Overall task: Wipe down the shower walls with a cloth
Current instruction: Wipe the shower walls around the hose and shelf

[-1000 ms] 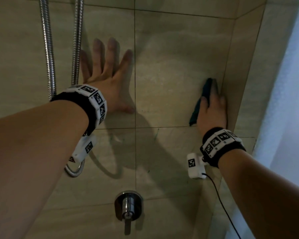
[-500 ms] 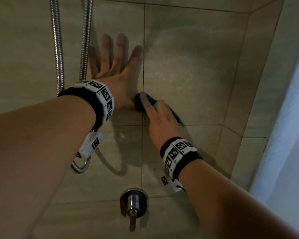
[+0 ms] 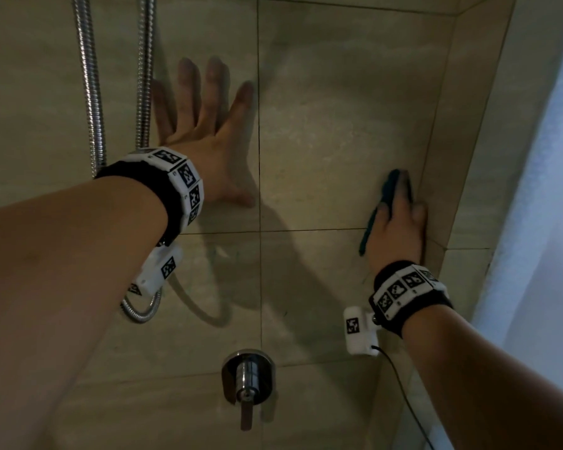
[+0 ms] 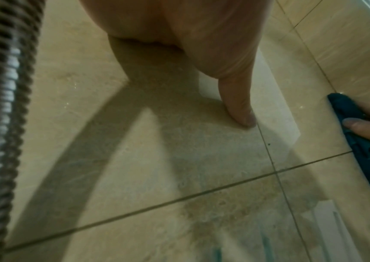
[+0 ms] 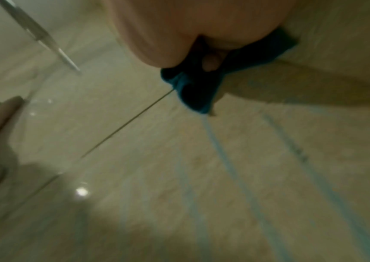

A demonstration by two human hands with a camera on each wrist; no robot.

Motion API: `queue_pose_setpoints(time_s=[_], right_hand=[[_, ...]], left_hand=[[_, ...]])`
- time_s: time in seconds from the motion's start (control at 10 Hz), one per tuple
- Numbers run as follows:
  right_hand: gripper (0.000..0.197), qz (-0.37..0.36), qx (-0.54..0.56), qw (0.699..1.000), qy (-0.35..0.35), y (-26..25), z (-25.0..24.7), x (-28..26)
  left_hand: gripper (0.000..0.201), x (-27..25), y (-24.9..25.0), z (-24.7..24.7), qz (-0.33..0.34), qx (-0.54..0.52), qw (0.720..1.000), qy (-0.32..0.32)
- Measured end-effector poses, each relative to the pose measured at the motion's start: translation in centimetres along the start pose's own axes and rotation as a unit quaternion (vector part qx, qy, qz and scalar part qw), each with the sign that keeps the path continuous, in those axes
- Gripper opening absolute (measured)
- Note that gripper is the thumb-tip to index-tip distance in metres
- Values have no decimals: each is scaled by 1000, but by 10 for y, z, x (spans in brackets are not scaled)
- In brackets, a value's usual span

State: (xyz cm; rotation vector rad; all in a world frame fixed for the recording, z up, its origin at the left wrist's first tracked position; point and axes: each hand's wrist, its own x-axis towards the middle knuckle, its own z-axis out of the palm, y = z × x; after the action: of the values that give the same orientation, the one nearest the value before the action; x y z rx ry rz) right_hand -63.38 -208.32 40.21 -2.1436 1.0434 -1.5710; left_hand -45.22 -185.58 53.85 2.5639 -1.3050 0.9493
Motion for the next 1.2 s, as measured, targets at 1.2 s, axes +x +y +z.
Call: queue_pose_setpoints(time_s=[1.2], right_hand=[[82, -360, -125, 923, -59, -96, 37, -15]], left_hand=[[159, 1, -2, -3, 30, -17, 999, 13]])
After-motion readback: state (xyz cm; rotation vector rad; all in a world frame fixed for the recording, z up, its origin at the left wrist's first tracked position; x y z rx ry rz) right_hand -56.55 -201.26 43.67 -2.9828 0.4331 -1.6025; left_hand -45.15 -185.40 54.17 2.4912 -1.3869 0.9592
